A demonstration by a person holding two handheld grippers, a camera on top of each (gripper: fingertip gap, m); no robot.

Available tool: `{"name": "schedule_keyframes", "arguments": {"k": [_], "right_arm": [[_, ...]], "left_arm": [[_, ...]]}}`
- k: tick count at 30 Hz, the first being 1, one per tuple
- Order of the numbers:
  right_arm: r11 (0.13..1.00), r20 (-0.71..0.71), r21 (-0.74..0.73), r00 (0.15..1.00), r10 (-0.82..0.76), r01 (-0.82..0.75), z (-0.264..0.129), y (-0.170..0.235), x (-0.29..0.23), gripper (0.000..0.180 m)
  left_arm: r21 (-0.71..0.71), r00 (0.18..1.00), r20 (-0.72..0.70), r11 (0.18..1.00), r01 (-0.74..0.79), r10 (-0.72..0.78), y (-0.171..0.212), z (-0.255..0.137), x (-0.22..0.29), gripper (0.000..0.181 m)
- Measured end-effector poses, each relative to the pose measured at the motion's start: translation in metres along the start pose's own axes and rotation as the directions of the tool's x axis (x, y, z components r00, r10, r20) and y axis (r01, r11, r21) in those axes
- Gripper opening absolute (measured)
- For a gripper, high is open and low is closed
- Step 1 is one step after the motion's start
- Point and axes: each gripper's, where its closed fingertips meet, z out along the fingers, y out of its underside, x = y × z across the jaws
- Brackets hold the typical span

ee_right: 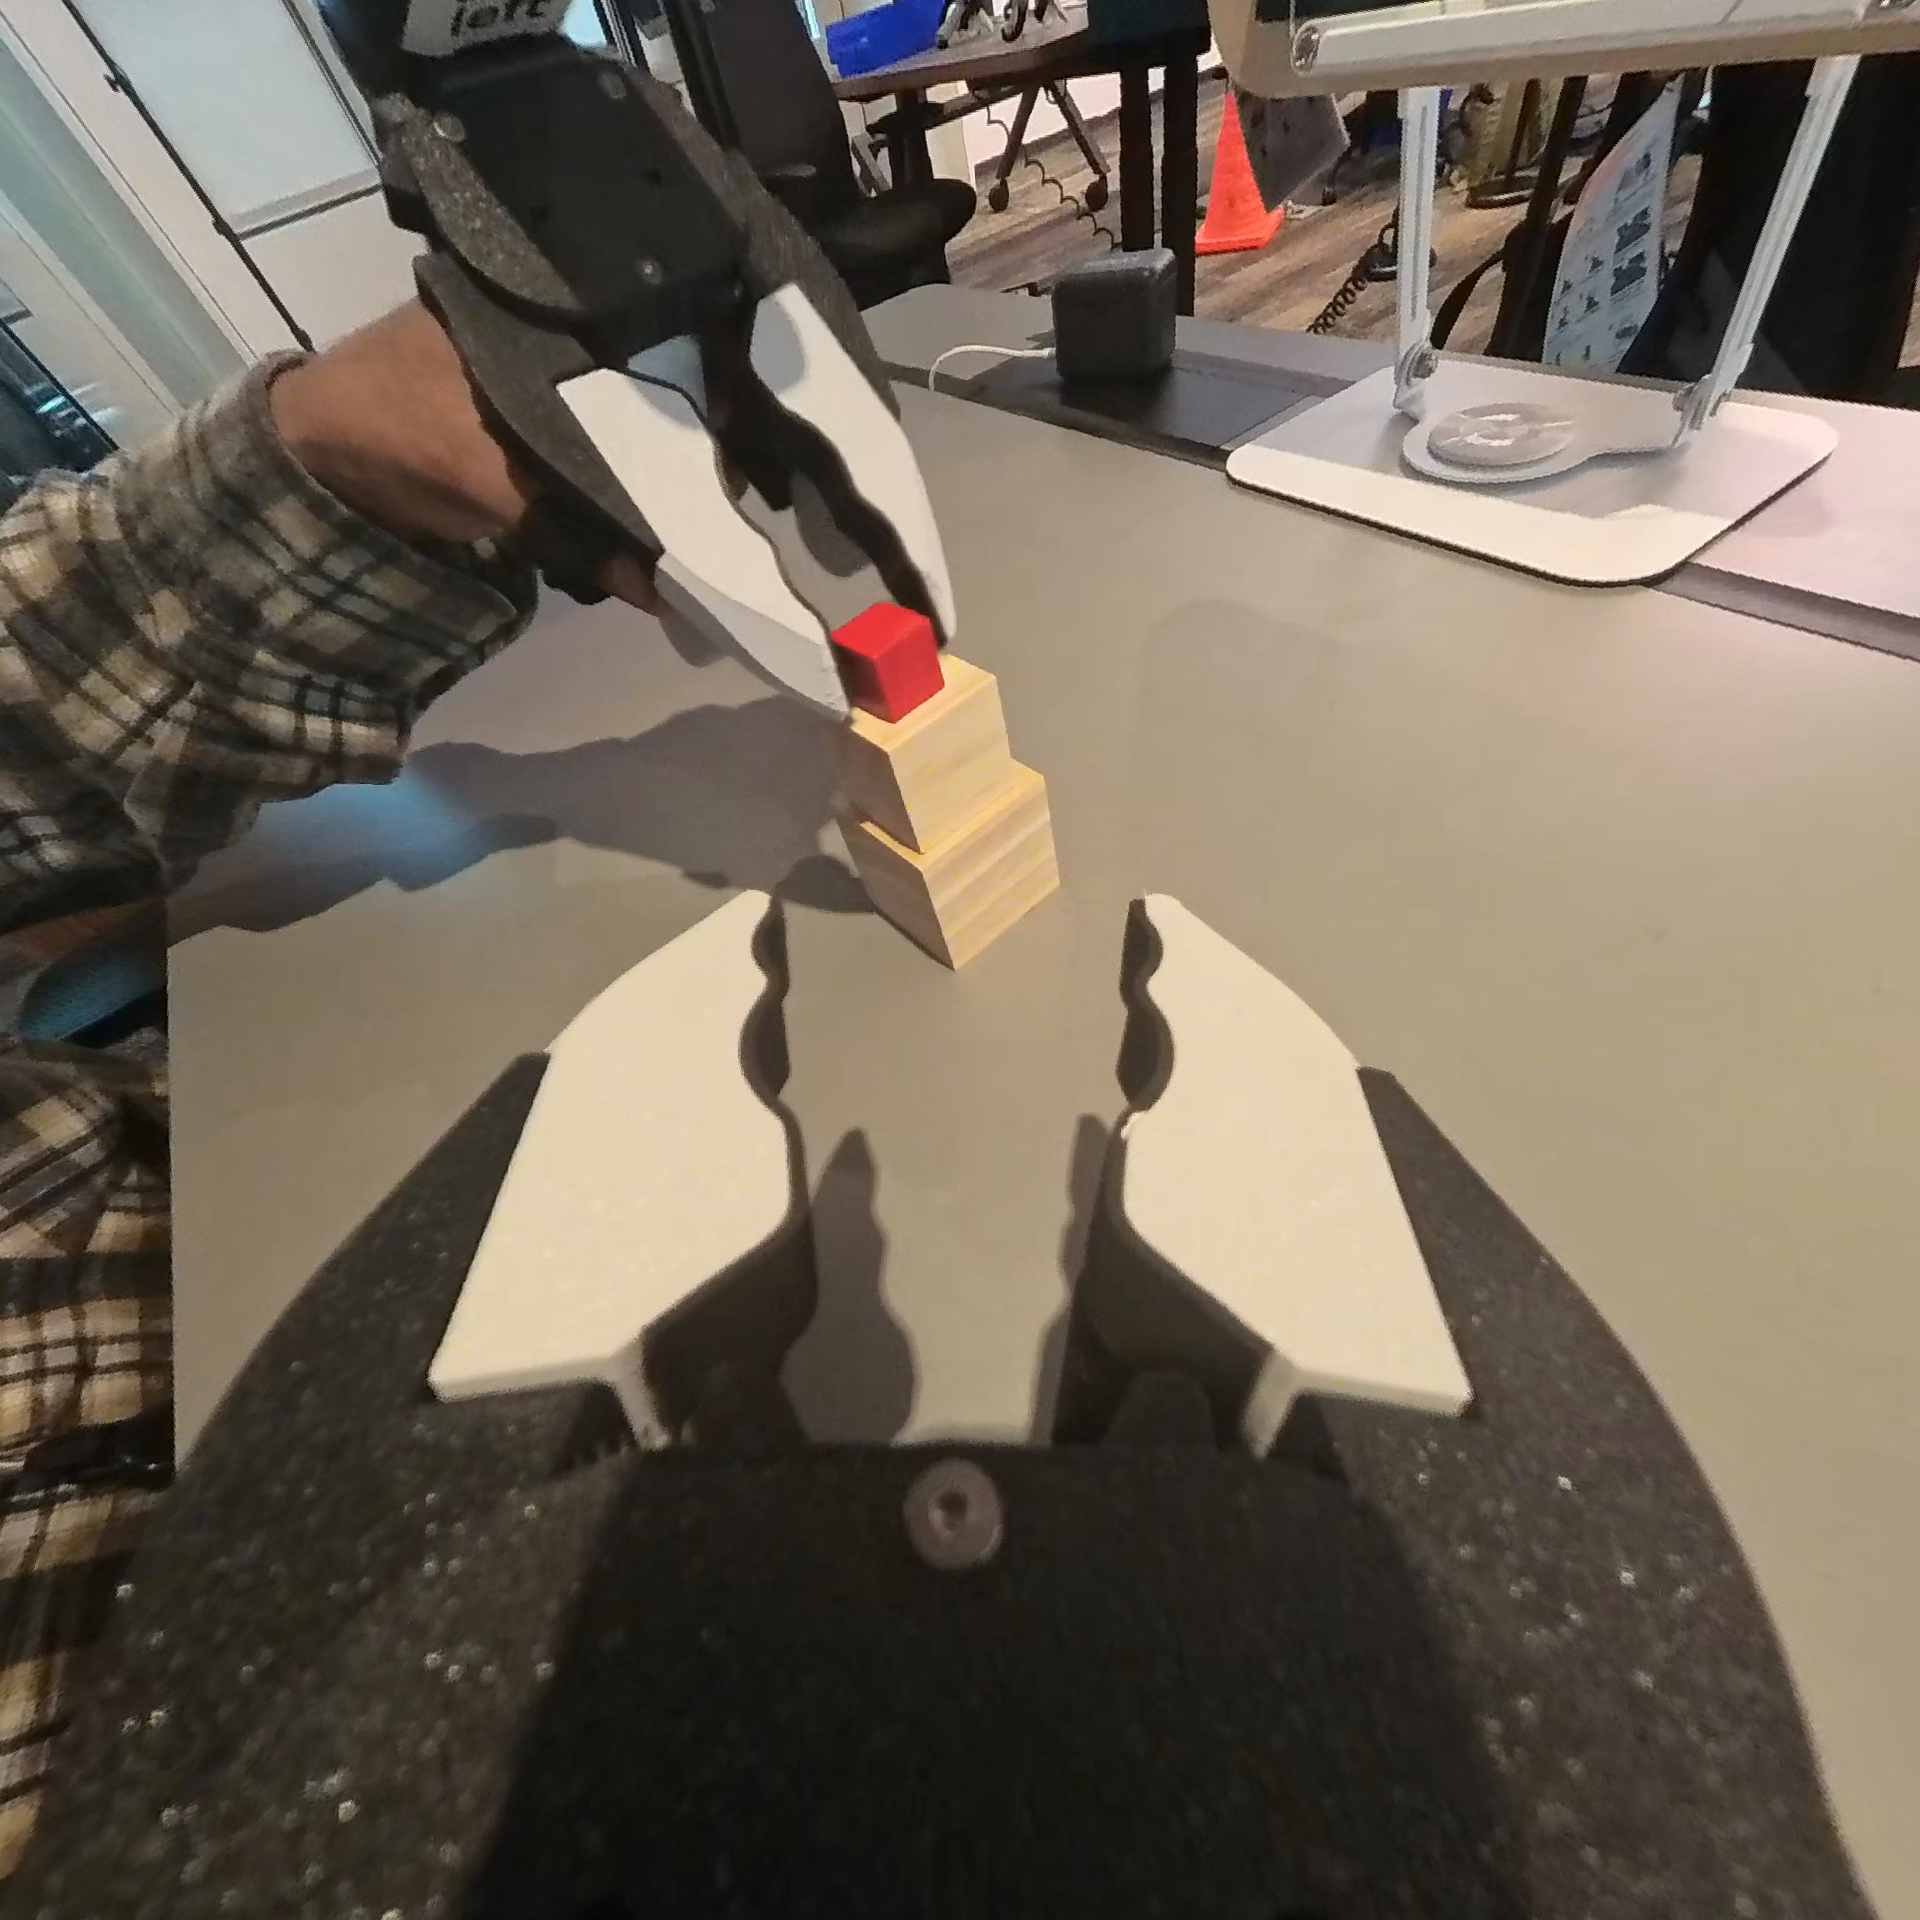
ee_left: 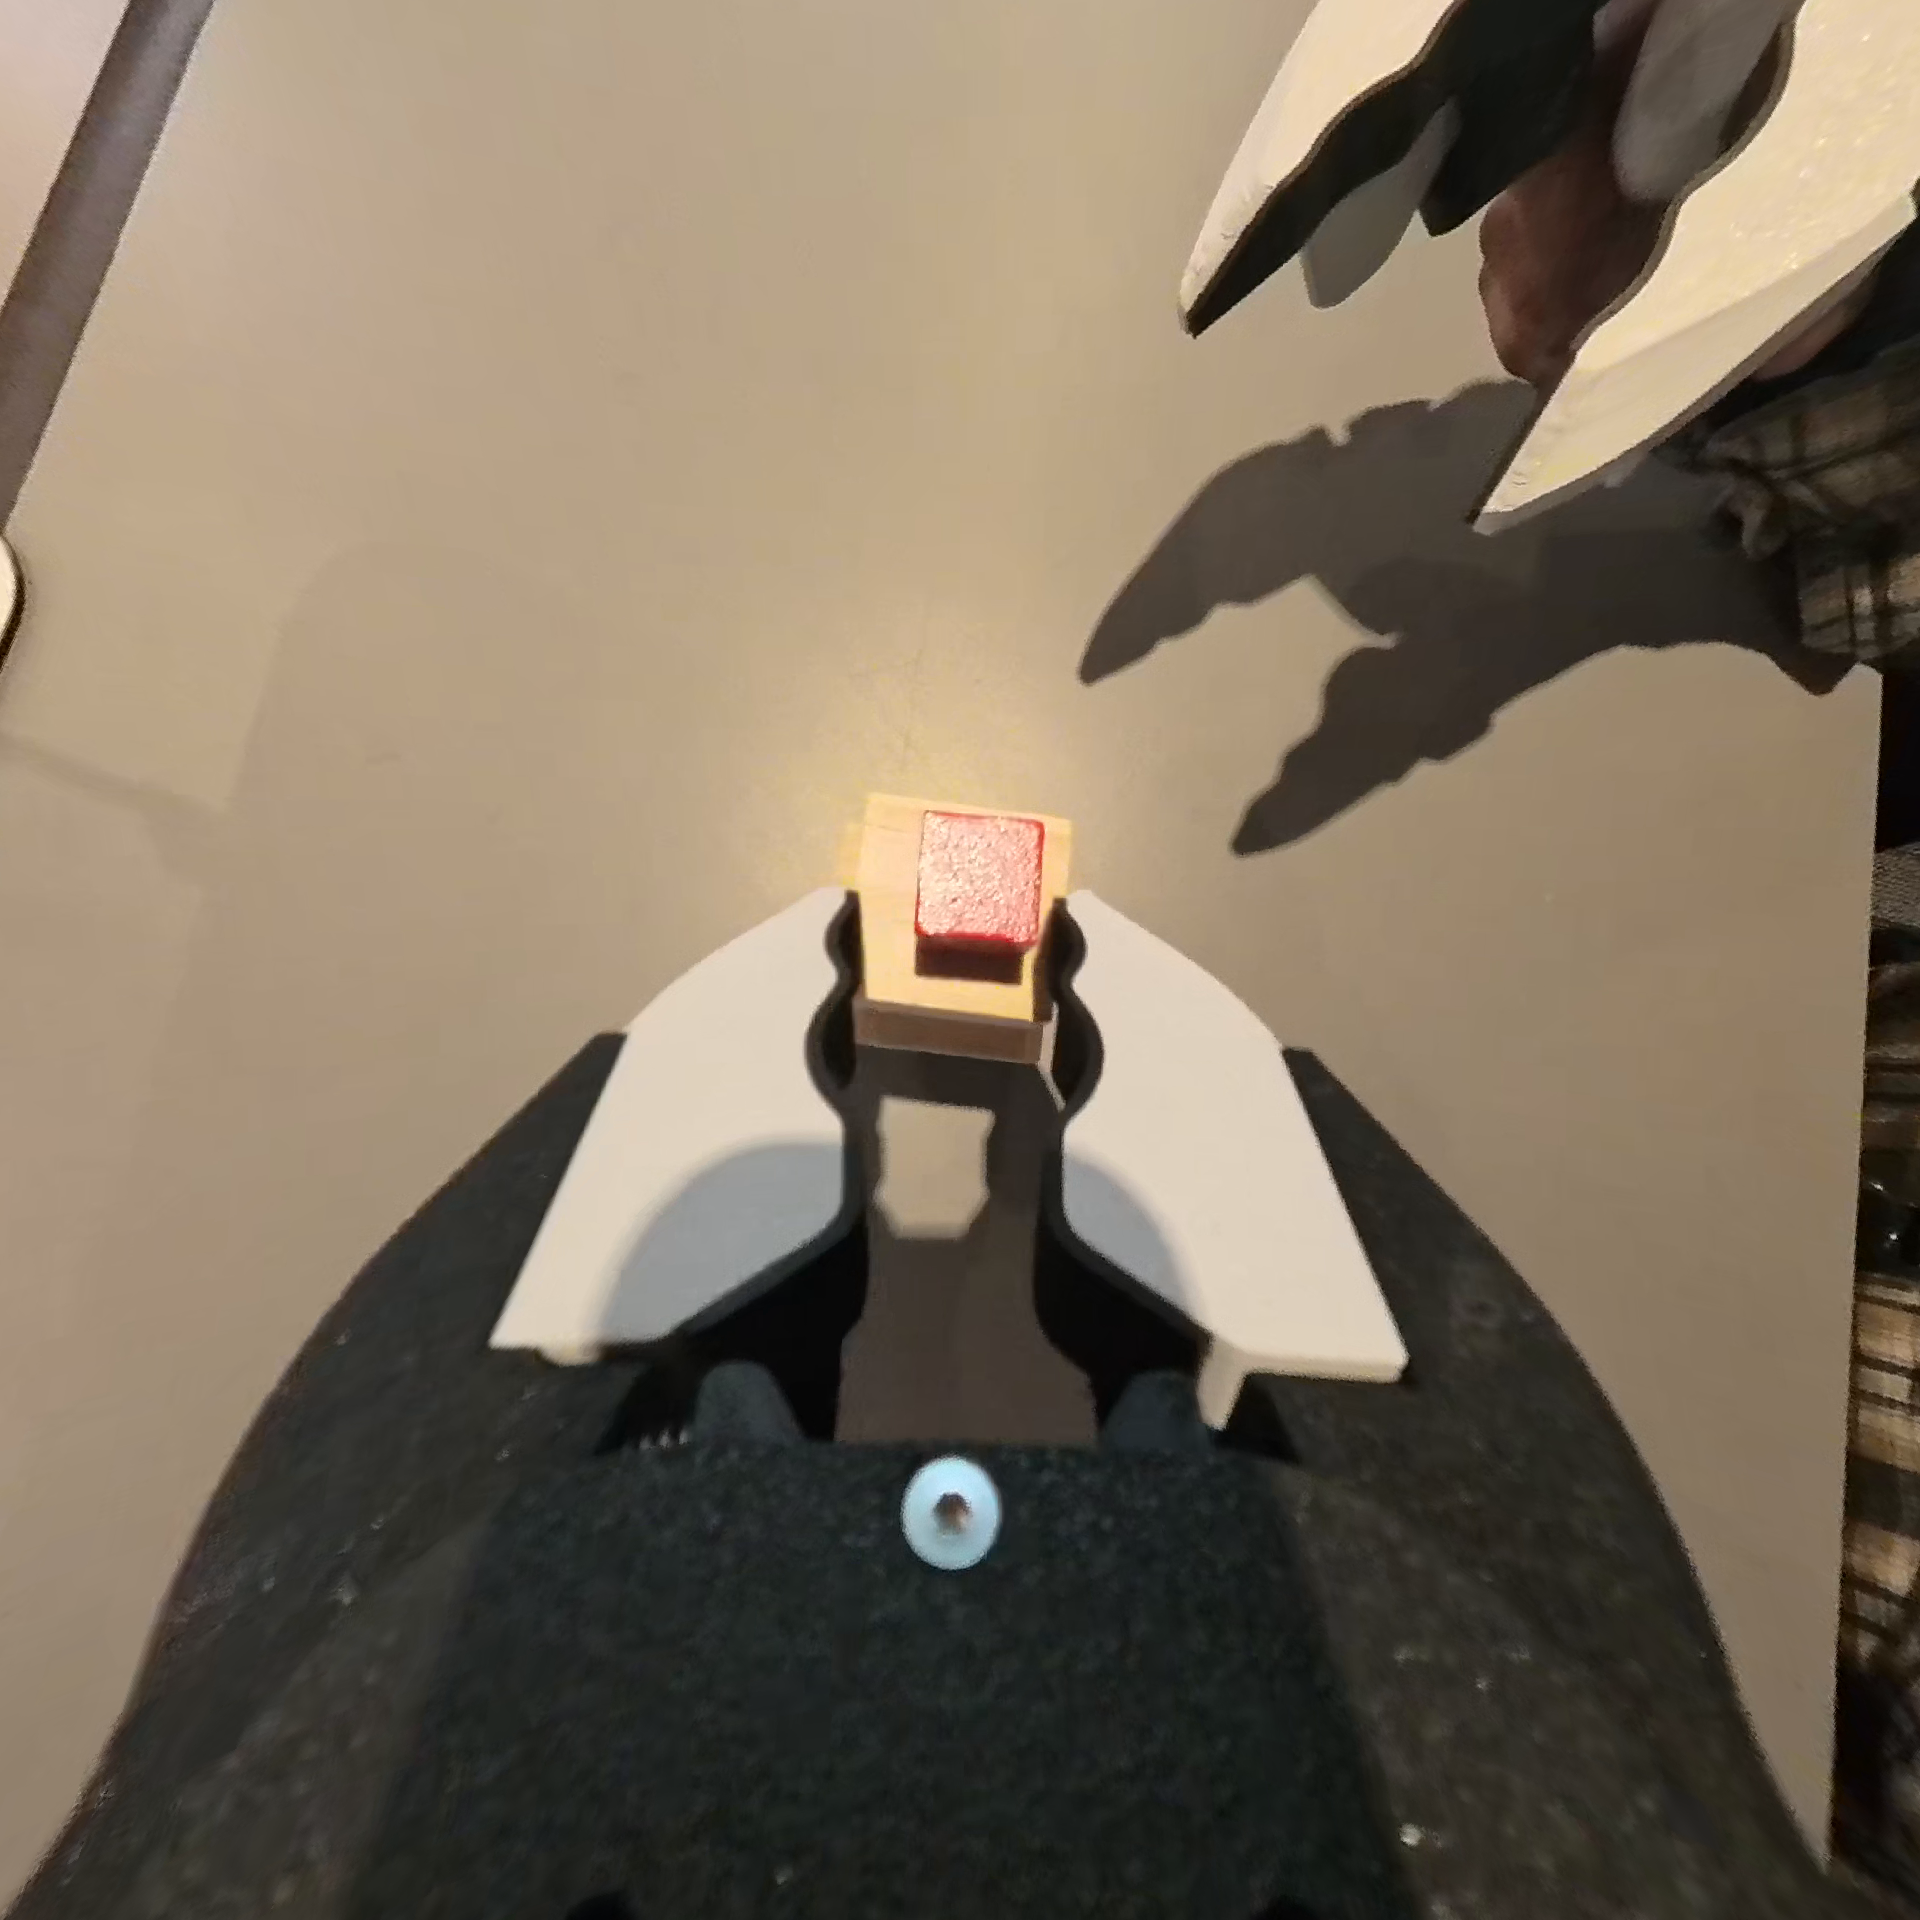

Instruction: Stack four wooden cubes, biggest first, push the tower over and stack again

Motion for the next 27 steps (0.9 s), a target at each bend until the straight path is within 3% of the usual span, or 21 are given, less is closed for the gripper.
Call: {"name": "schedule_keyframes", "arguments": {"k": [7, 13, 27], "right_arm": [[1.0, -0.002, 0.01, 1.0, -0.001, 0.001, -0.002, -0.001, 0.001, 0.062], [1.0, 0.003, 0.006, 1.0, -0.003, 0.003, -0.001, -0.001, -0.001, 0.062], [0.999, 0.021, -0.032, 1.0, -0.014, 0.015, 0.015, 0.007, -0.006, 0.061]], "left_arm": [[0.164, 0.991, 0.133, 0.986, 0.0, -0.022, -0.013, -0.055, -0.034, 0.059], [0.271, 0.972, 0.212, 0.962, 0.045, -0.105, 0.011, -0.108, -0.07, 0.064], [0.345, 0.958, 0.219, 0.933, 0.102, -0.186, 0.062, -0.122, -0.071, 0.061]]}}
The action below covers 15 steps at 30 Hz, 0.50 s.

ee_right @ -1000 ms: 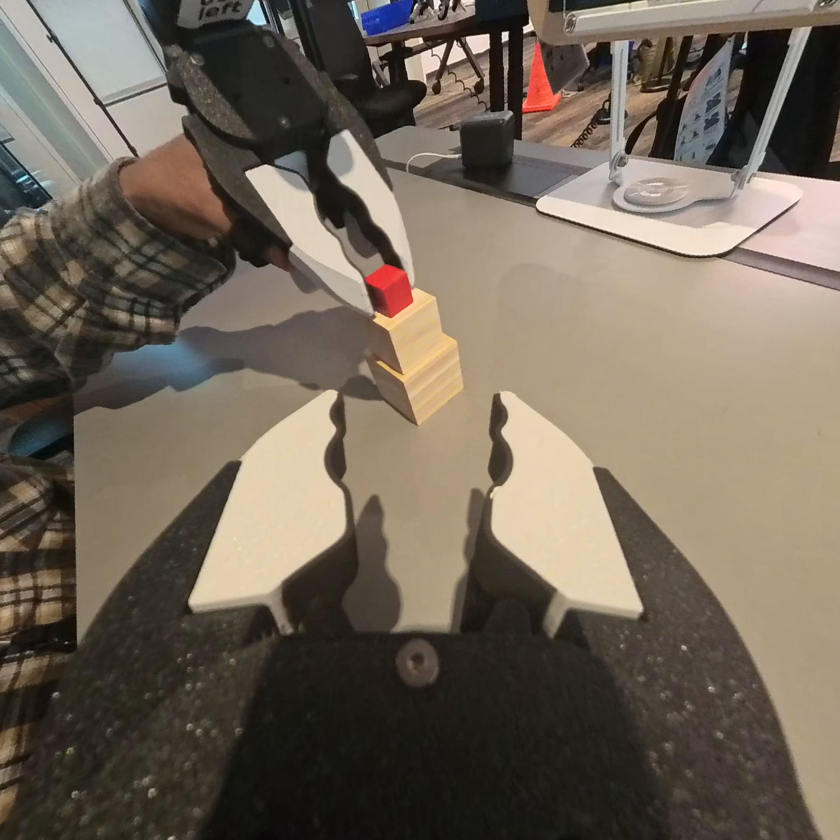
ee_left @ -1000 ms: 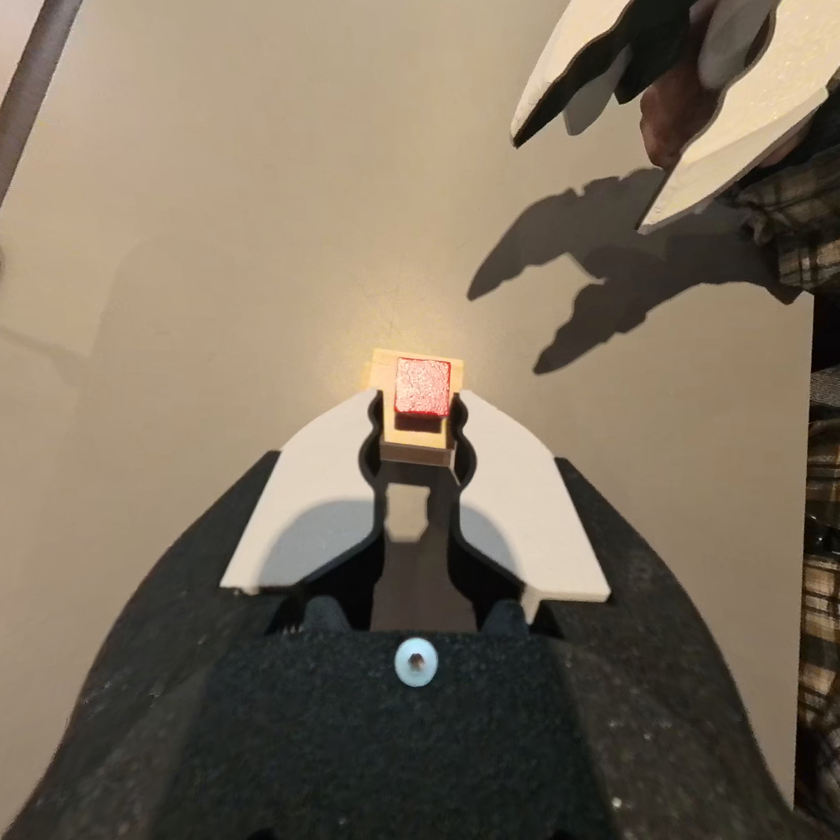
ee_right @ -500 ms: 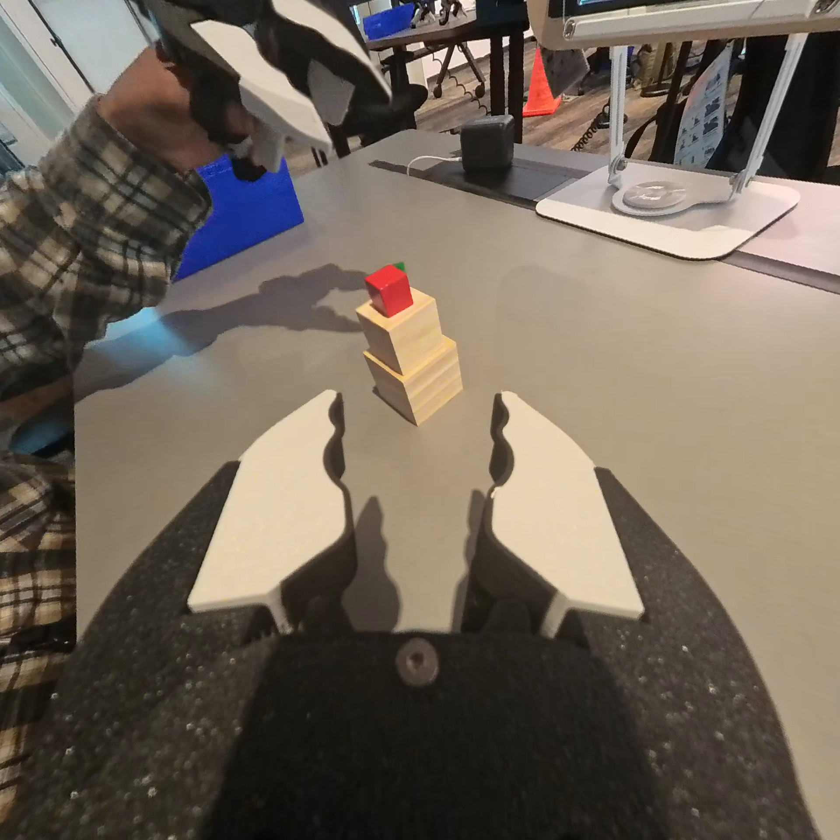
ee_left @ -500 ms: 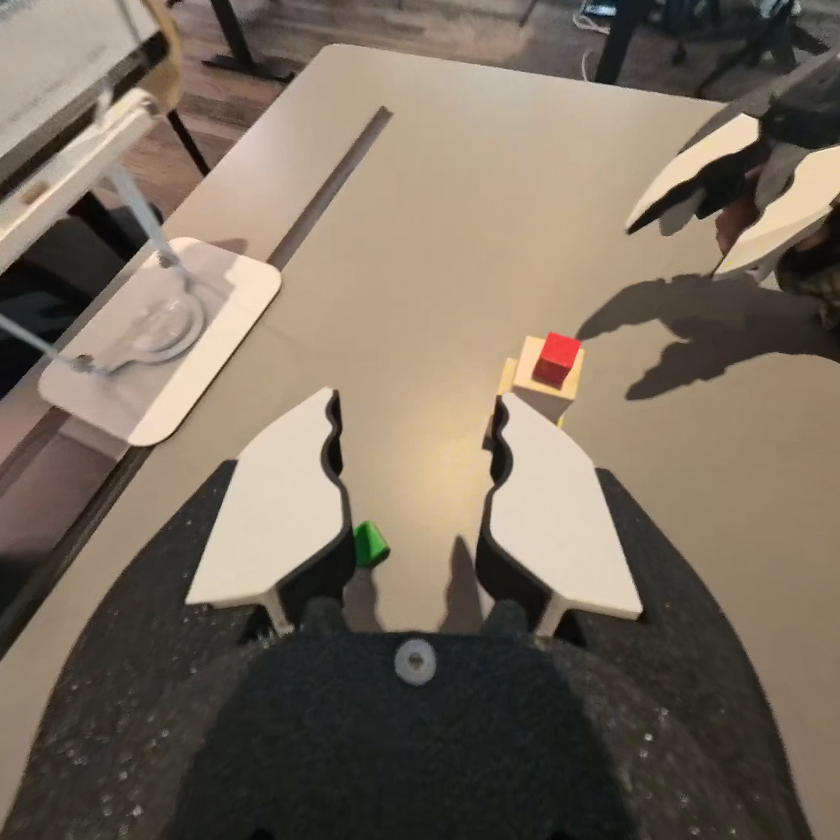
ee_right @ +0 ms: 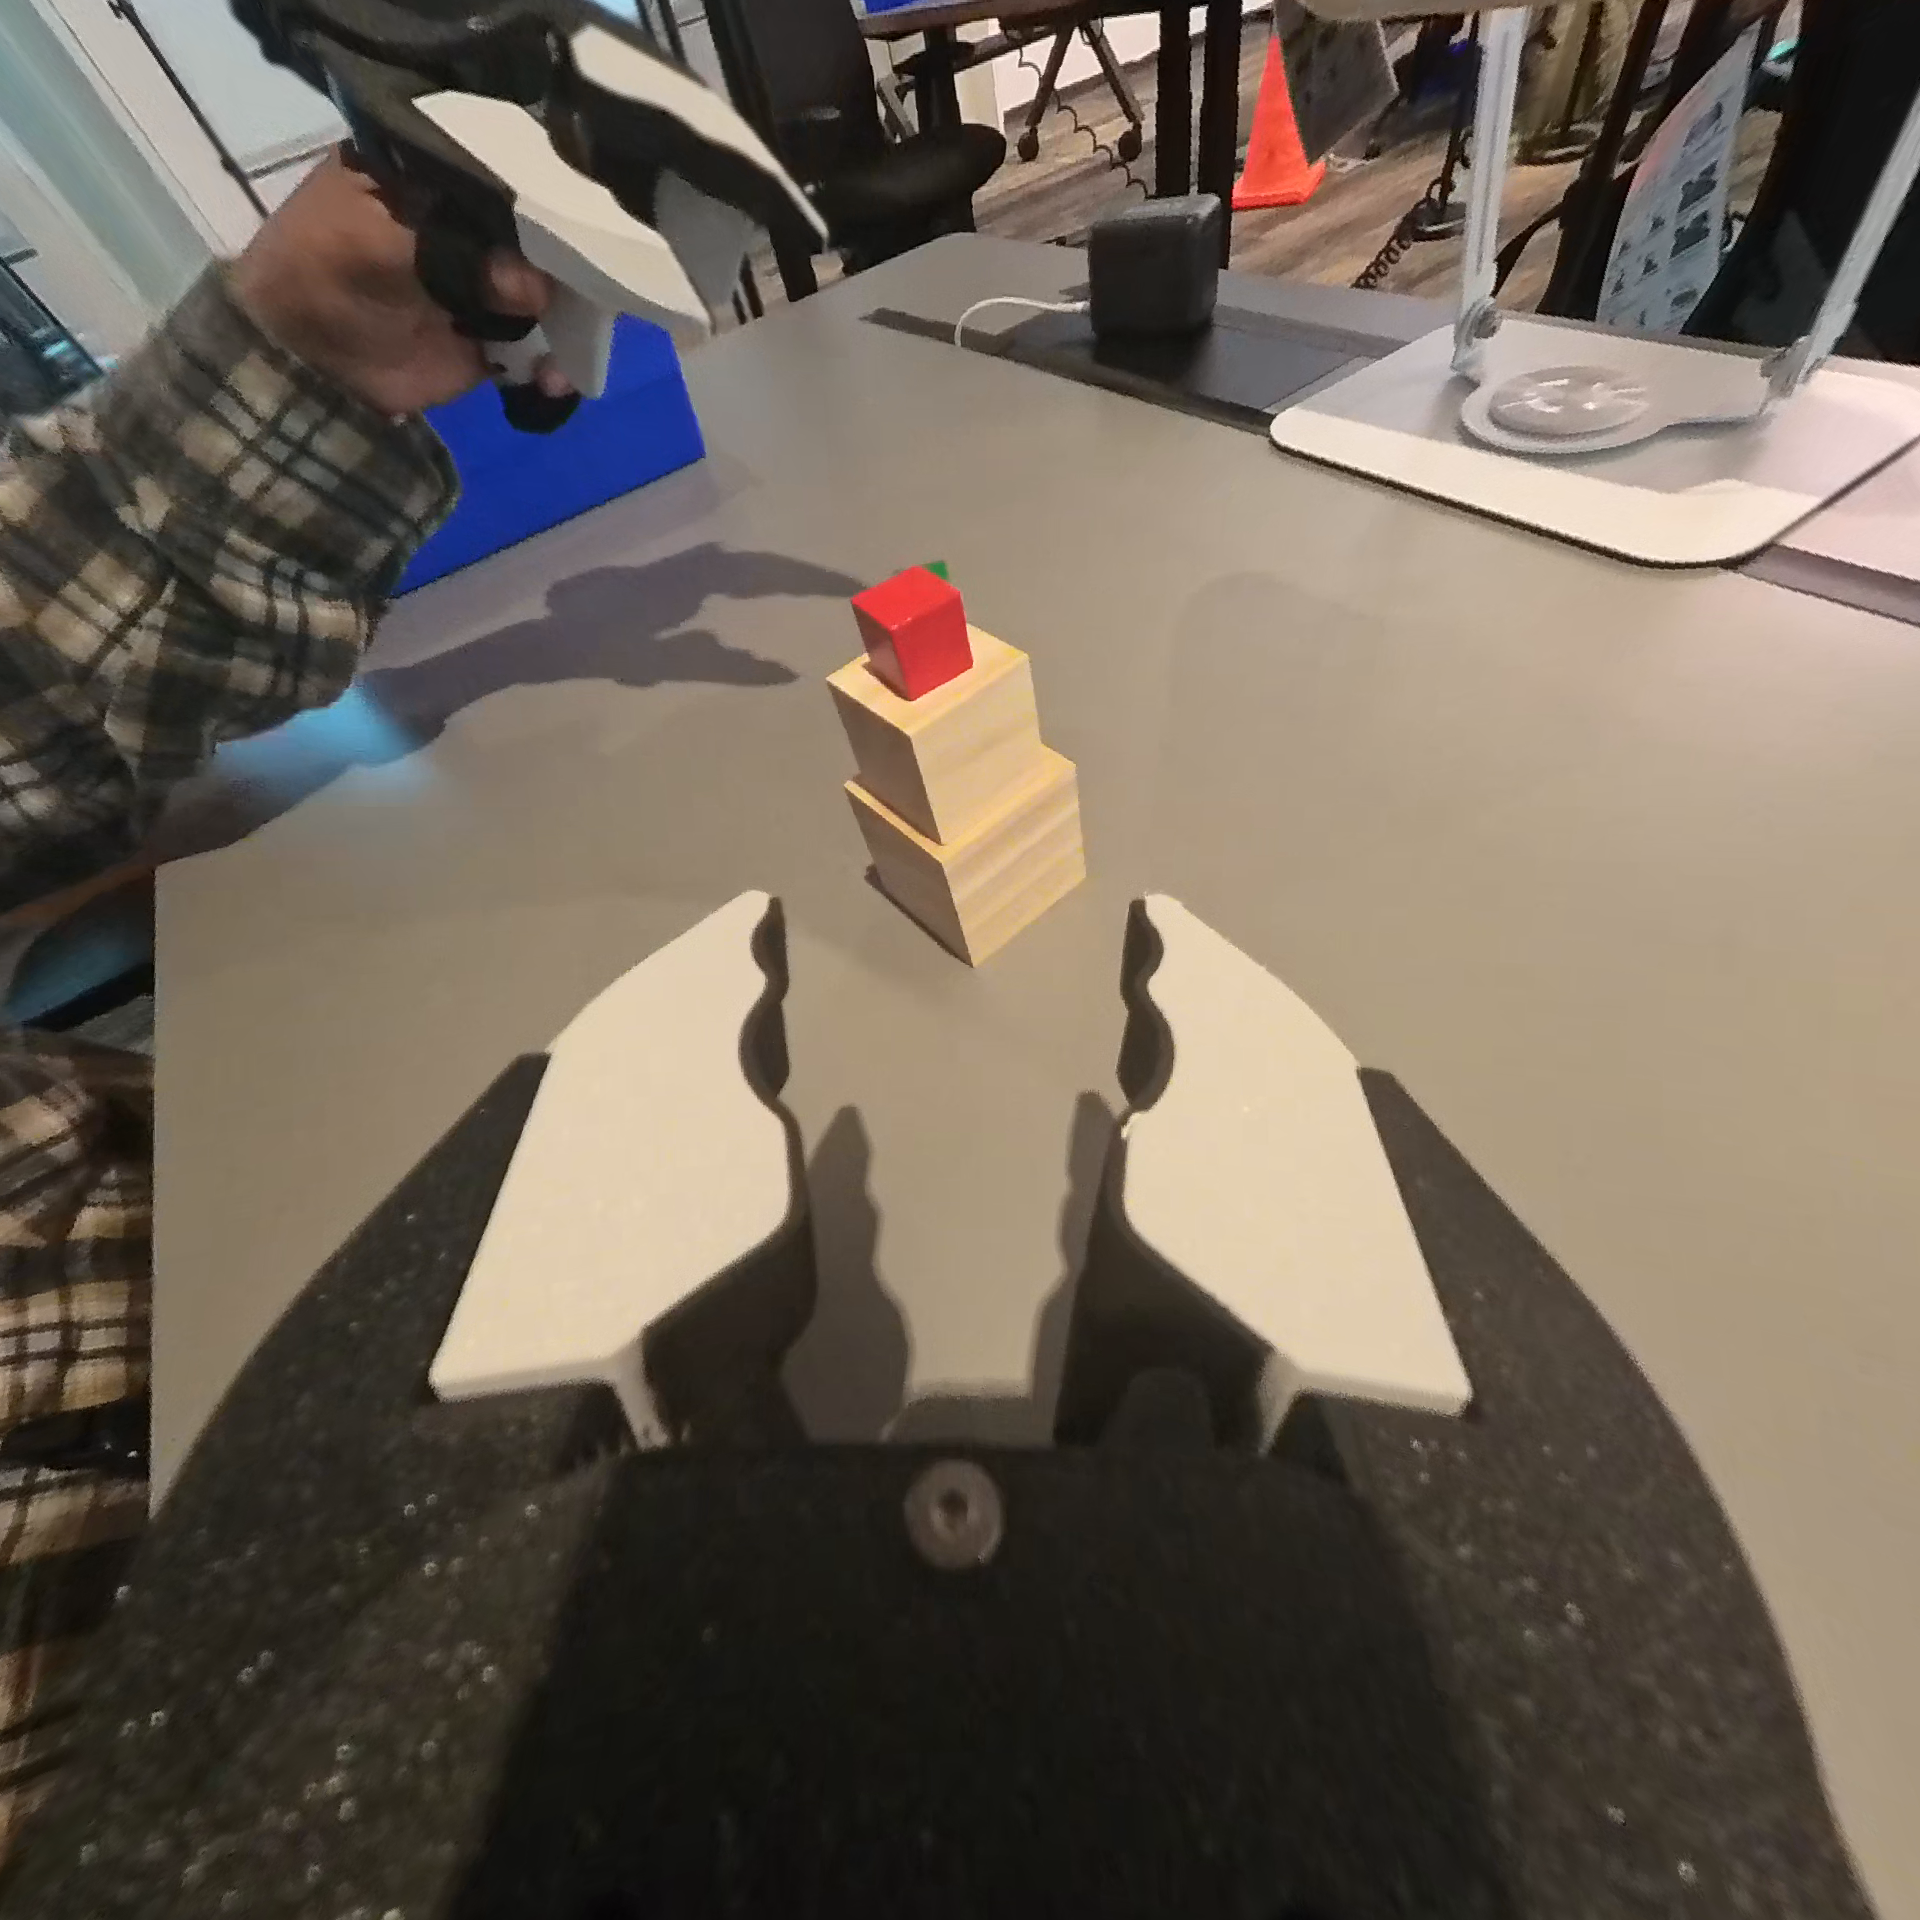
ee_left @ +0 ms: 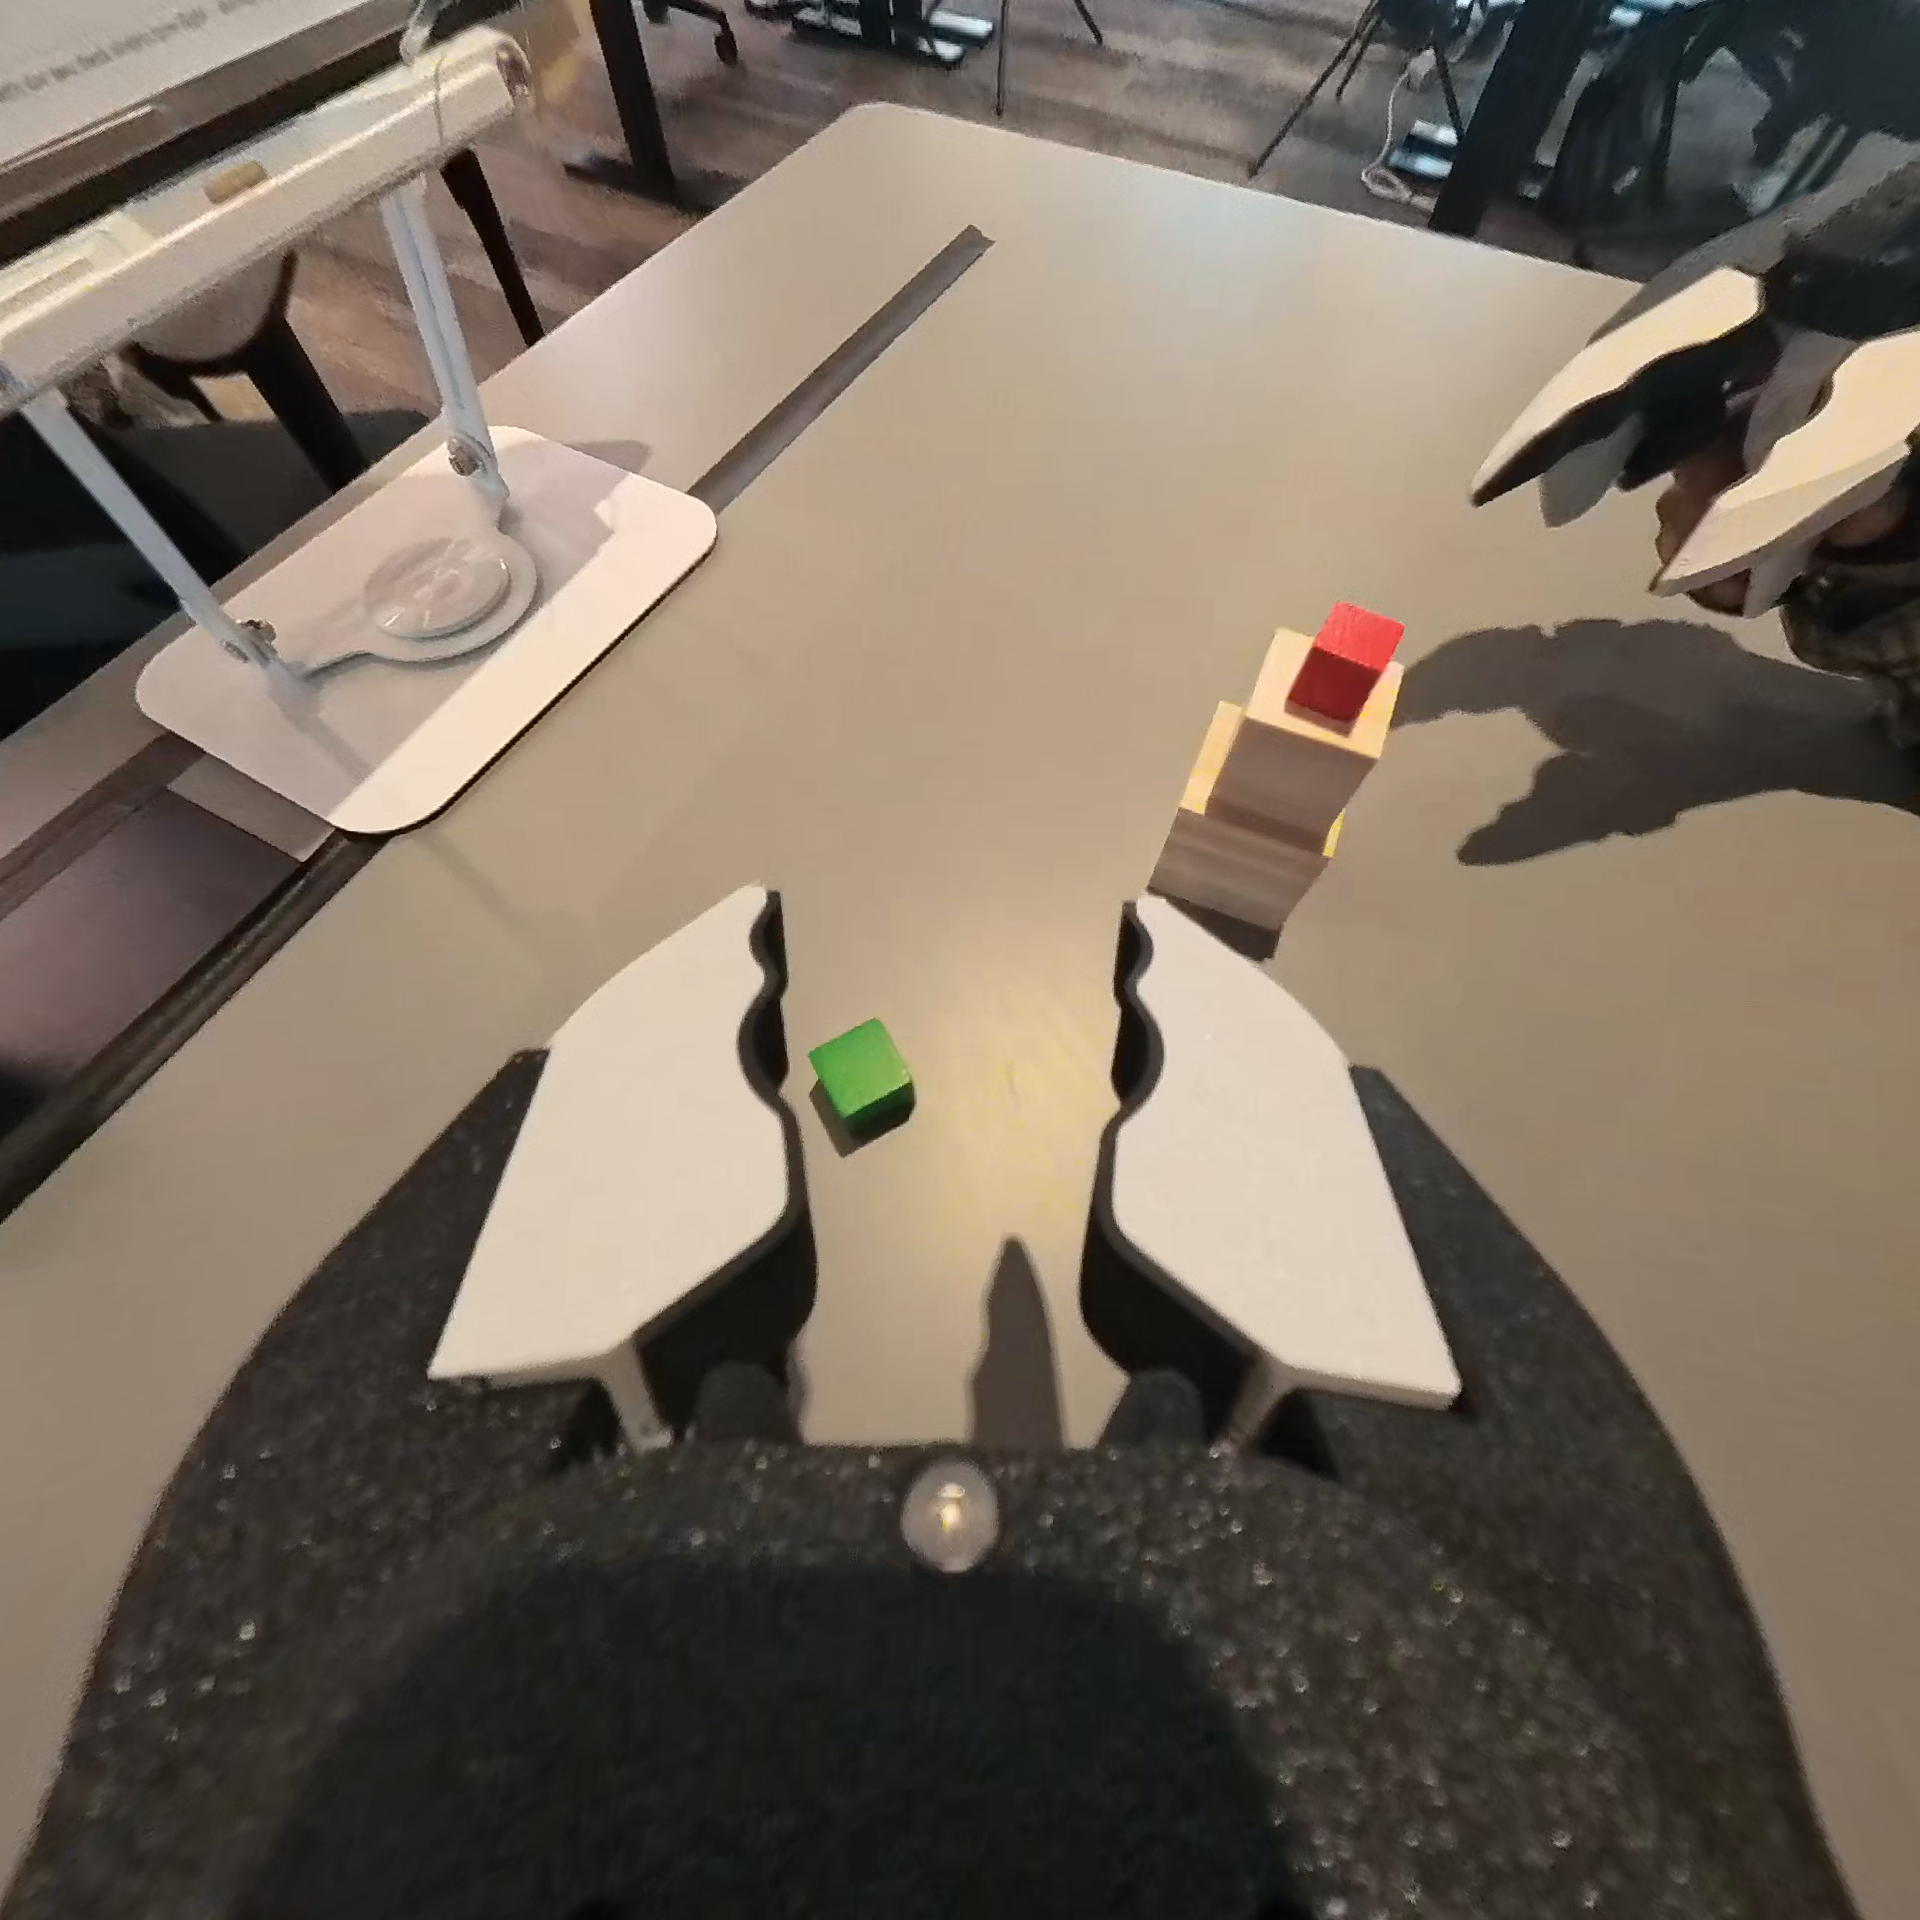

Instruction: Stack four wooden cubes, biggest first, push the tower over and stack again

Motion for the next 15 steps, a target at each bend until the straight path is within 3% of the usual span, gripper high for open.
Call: {"name": "schedule_keyframes", "arguments": {"k": [4, 8, 15], "right_arm": [[0.999, -0.06, -0.026, 0.998, 0.023, -0.025, 0.005, 0.001, 0.011, 0.051], [0.987, -0.113, -0.106, 0.988, 0.109, -0.121, 0.006, 0.002, 0.025, 0.018], [0.96, -0.165, -0.234, 0.98, 0.115, -0.152, 0.021, -0.002, 0.035, 0.0]], "left_arm": [[0.057, 0.999, 0.046, 0.998, -0.001, -0.002, 0.013, -0.01, 0.002, 0.058], [0.078, 0.996, 0.094, 0.997, 0.004, -0.011, 0.039, -0.019, -0.001, 0.057], [0.154, 0.991, 0.1, 0.985, 0.072, -0.088, 0.066, -0.031, -0.011, 0.057]]}}
